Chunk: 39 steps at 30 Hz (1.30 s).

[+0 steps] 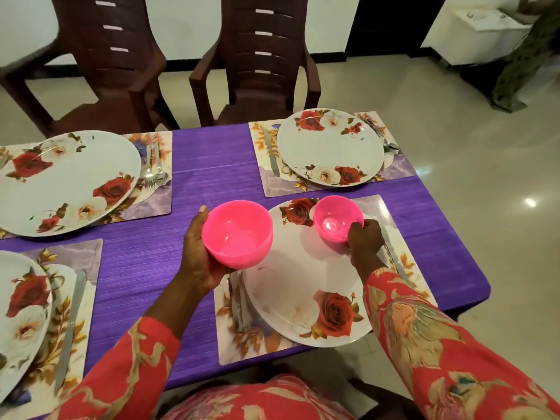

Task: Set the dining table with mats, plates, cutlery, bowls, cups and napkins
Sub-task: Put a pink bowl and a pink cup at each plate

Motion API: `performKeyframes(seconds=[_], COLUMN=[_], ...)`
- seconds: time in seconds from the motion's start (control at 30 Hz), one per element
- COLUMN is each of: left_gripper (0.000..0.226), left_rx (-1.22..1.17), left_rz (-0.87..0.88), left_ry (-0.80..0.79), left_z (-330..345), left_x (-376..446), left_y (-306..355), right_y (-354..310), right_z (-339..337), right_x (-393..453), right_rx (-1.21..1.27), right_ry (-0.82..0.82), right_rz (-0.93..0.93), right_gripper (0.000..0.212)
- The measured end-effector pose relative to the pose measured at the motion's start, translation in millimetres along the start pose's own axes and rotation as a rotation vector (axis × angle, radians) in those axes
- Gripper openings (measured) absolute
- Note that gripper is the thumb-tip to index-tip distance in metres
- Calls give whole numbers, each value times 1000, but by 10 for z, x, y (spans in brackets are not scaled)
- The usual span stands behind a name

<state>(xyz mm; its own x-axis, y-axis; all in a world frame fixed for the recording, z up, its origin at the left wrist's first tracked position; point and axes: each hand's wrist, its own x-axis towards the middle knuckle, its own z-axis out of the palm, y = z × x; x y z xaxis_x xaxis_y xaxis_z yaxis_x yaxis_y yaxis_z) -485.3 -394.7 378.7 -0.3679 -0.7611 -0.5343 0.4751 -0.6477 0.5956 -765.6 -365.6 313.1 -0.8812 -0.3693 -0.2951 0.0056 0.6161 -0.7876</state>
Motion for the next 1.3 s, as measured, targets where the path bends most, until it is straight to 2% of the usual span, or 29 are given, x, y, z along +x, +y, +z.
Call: performKeyframes(seconds=[0.57, 0.7, 0.8, 0.9, 1.0, 1.07, 1.2, 1.3], left_gripper=[45, 51, 52, 49, 48, 48, 49, 51], left_rx=[-33, -36, -35, -39, -35, -32, 1, -16], left_rz=[20, 13, 14, 26, 38, 34, 65, 109], left_ry=[-8, -19, -38, -58, -57, -51, 13, 61], left_z=[36, 39, 76, 108, 103, 88, -36, -203], left_x=[7, 15, 15, 3, -10, -36, -99, -174], left_y=[-23, -30, -18, -2, 14, 35, 68, 112], right_y=[-97, -131, -203, -367, -567, -665, -753, -812], right_z=[-47, -84, -141, -117, -36, 50, 295, 422], right_x=[-6, -41, -161, -287, -491, -703, -1218, -1600], right_rx=[-75, -37, -119, -102, -5, 46, 72, 127], right_ry=[-1, 39, 215, 313, 206, 41, -371, -585], right_rz=[-39, -31, -202, -397, -581, -651, -619, -590], right_gripper=[29, 41, 47, 40, 22, 15, 11, 25])
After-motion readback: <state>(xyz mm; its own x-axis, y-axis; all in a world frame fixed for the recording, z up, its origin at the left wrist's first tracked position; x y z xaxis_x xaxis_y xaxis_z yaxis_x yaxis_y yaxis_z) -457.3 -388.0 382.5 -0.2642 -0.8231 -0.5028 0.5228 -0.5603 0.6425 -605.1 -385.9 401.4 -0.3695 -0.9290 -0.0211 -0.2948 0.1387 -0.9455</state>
